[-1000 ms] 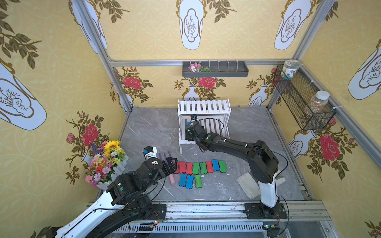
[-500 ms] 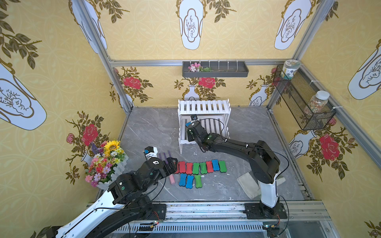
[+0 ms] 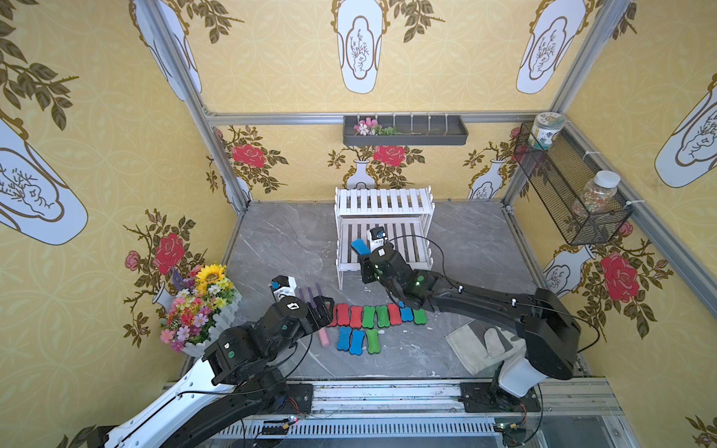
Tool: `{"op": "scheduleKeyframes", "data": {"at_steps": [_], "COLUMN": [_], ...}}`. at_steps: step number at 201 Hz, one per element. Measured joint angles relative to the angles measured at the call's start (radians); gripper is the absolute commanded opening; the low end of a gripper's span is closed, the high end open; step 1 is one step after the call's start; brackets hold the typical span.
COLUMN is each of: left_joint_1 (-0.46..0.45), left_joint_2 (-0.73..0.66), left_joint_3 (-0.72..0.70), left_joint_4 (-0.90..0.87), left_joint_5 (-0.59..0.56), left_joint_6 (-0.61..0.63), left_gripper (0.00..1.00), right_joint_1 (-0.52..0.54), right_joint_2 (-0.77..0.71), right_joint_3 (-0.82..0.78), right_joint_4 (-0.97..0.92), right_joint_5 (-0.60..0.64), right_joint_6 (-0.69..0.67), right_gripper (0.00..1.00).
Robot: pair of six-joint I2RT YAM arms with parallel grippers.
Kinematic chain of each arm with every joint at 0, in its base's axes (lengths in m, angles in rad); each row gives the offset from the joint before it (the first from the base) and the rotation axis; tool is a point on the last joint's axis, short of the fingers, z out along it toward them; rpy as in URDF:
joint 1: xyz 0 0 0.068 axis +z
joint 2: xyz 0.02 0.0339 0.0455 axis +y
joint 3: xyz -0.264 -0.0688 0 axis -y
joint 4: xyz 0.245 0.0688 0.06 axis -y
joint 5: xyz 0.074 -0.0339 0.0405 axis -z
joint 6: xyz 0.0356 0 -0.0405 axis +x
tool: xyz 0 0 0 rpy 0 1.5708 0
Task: Remove the whiteboard erasers from the shelf
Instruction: Pick up the whiteboard eraser from the shelf, then place the whiteboard eraser at the center of the board.
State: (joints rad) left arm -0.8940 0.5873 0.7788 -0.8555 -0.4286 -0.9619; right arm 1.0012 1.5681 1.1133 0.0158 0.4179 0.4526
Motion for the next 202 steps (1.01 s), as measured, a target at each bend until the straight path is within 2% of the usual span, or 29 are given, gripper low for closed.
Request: {"op": "scheduleKeyframes", "data": {"at_steps": [24,47,68,88,109,124,141,156,202], "left_joint_1": [0.0,0.0,0.0,0.0,0.0,0.0,0.0,0.0,0.0], "left_joint_2": [-0.001,-0.002,0.013,0.028,0.033,0.039,0.044,0.044,0.034], "left_joint_3": [0.0,0.001,0.005,0.008,0.013,0.019,0.025,0.031,0.038], "left_joint_4": [0.013,0.03,0.048,0.067,0.087,0.095,0.1,0.1,0.103], "left_joint_5": [-0.002,-0.002,-0.001,0.003,0.006,0.008,0.013,0.014,0.014], "left_joint_6": [0.001,0.011,0.022,0.032,0.043,0.048,0.053,0.055,0.052], "left_gripper": [1.0,1.0,0.99,0.99,0.99,0.99,1.0,0.99,1.0], "right_joint_1": [0.154,0.346,0.5,0.6,0.685,0.716,0.72,0.708,0.632], "right_joint_2": [-0.136,-0.183,-0.106,0.015,0.121,0.147,0.14,0.106,-0.013], "right_joint_3": [-0.12,-0.185,-0.17,-0.113,-0.069,-0.08,-0.132,-0.196,-0.372], "right_joint_4": [-0.093,-0.285,-0.503,-0.69,-0.849,-0.901,-0.909,-0.873,-0.635], "right_joint_5": [0.124,0.272,0.372,0.43,0.462,0.47,0.472,0.46,0.394], "right_joint_6": [0.129,0.349,0.615,0.859,1.099,1.218,1.295,1.296,1.174], "right_gripper": [0.39,0.39,0.39,0.39,0.39,0.39,0.4,0.39,0.39]}}
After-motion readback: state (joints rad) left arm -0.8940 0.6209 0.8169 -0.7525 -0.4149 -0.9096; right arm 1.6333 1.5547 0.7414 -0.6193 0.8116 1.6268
